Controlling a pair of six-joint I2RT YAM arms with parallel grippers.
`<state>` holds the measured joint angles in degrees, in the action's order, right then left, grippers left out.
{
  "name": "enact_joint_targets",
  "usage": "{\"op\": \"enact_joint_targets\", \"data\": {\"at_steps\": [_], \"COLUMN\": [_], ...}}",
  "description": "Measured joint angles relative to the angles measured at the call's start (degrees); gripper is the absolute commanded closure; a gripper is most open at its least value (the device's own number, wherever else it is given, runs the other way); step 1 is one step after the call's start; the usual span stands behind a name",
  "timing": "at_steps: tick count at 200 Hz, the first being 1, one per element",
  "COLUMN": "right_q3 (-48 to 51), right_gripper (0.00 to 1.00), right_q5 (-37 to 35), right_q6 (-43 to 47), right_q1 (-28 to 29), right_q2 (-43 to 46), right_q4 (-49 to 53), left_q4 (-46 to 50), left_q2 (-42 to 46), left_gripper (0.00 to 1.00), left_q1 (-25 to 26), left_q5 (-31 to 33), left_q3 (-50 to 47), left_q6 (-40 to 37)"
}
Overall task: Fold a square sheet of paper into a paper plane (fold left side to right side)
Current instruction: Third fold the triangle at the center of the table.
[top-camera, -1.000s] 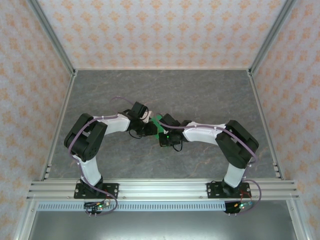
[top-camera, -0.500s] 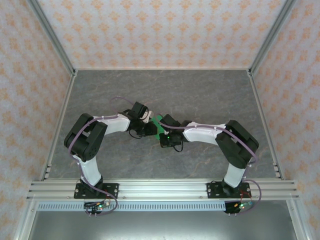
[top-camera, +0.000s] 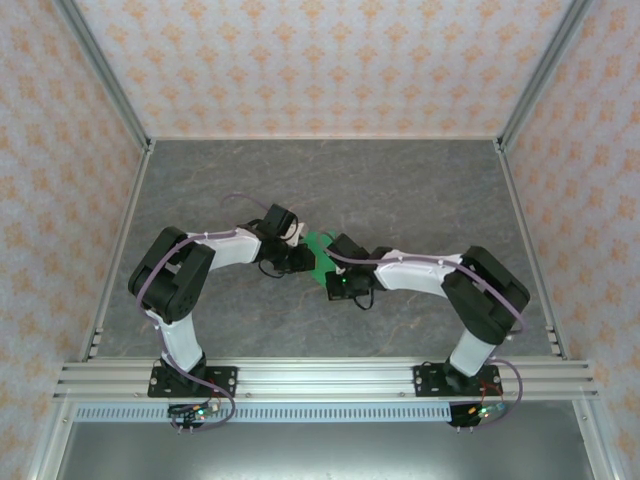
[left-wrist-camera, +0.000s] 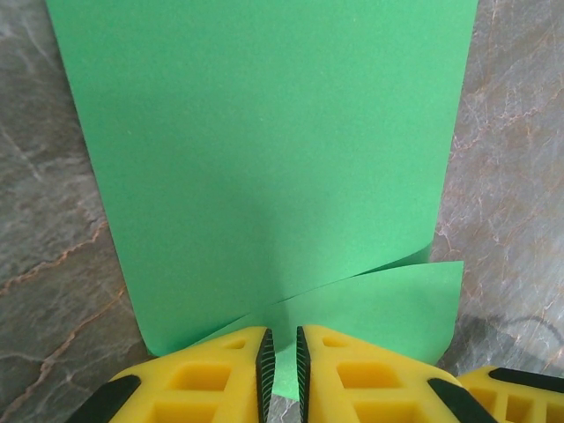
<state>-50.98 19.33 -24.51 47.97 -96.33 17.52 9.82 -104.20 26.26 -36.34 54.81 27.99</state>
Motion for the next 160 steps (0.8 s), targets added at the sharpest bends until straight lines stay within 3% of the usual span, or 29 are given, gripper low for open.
{"op": "enact_joint_targets", "data": {"at_steps": [78, 160], "right_q3": [-1.79, -6.69], "right_gripper": [0.89, 0.93], "right_q5": [-0.85, 1.27], "right_q6": [-0.11, -2.99], "right_q1": [0.00, 0.00], "right_q2": [3.82, -0.79], "right_q4": [10.14, 2.97], "left_q4": [0.00, 0.26], "left_q2": [0.00, 0.22], "left_gripper": [0.80, 0.80], "left_q1": [0.00, 0.00], "left_q5": [0.02, 0.44], "left_q3": [0.00, 0.00], "left_q6": [0.02, 0.02]}}
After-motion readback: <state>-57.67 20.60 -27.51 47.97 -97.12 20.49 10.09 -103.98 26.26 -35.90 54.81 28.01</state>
